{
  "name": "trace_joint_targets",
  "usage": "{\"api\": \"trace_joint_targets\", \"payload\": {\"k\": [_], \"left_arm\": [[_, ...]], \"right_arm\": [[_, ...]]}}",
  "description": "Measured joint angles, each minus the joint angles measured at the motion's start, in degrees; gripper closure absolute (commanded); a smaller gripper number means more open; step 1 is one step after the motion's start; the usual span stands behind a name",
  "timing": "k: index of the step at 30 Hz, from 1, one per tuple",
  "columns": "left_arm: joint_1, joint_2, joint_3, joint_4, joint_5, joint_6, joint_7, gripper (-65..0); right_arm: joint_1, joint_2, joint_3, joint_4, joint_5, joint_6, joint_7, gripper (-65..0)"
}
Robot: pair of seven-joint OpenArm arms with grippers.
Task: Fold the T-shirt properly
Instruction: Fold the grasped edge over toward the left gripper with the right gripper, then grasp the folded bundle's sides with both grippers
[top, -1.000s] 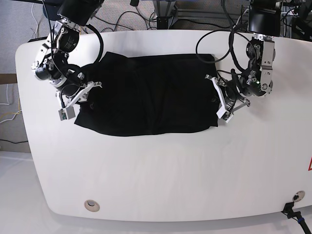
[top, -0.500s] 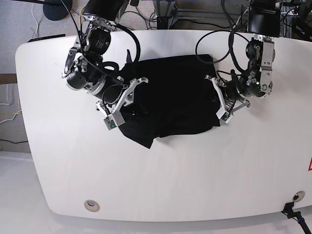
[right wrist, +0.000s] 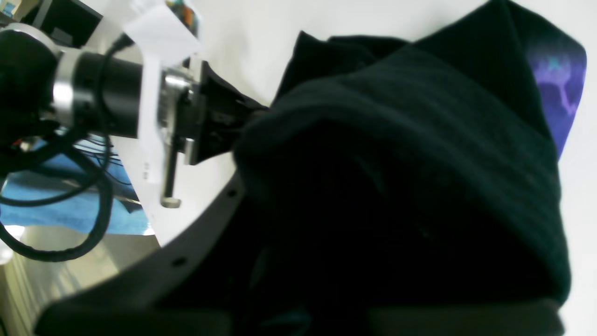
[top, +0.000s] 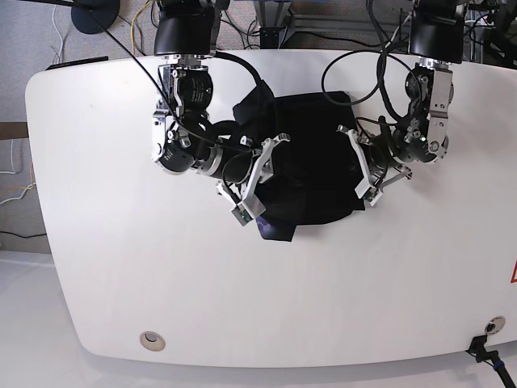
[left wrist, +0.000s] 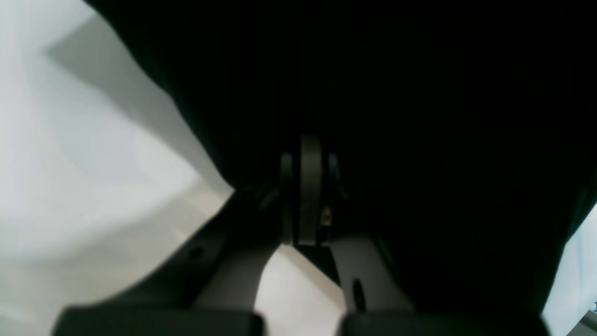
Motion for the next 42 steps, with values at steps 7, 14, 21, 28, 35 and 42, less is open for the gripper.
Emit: {"api": "trace_joint_targets", "payload": {"k": [7, 14, 21, 28, 35, 42], "left_arm": [[-0.6, 0.4, 0.2, -0.1, 0.5, 0.0, 0.4, 0.0], [-1.2, 0.4, 0.3, -0.3, 0.5, 0.0, 1.2, -0.7], [-1.2, 0.4, 0.3, -0.3, 0.5, 0.0, 1.2, -0.7], [-1.3, 0.5, 0.3, -0.3, 0.5, 0.0, 1.2, -0.7], [-0.9, 0.5, 0.2, 0.7, 0.6, 0.0, 1.7, -0.7], [-0.4, -0.4, 0.1, 12.0, 1.4, 0.0, 3.2, -0.8]], "right_arm": [[1.6, -0.1, -2.3, -1.2, 0.2, 0.0, 0.4, -4.4], [4.0, 0.3, -3.9, -6.0, 0.0, 0.0, 0.4, -27.5], [9.0, 0.1, -9.9, -6.1, 0.3, 0.0, 0.6, -27.8], [13.8, -0.2, -14.6, -6.1, 0.5, 0.2, 0.4, -27.5], [18.8, 3.7, -6.1, -6.1, 0.7, 0.2, 0.8, -27.4], [14.1, 14.9, -1.4, -5.9, -0.2, 0.0, 0.4, -27.4]]}}
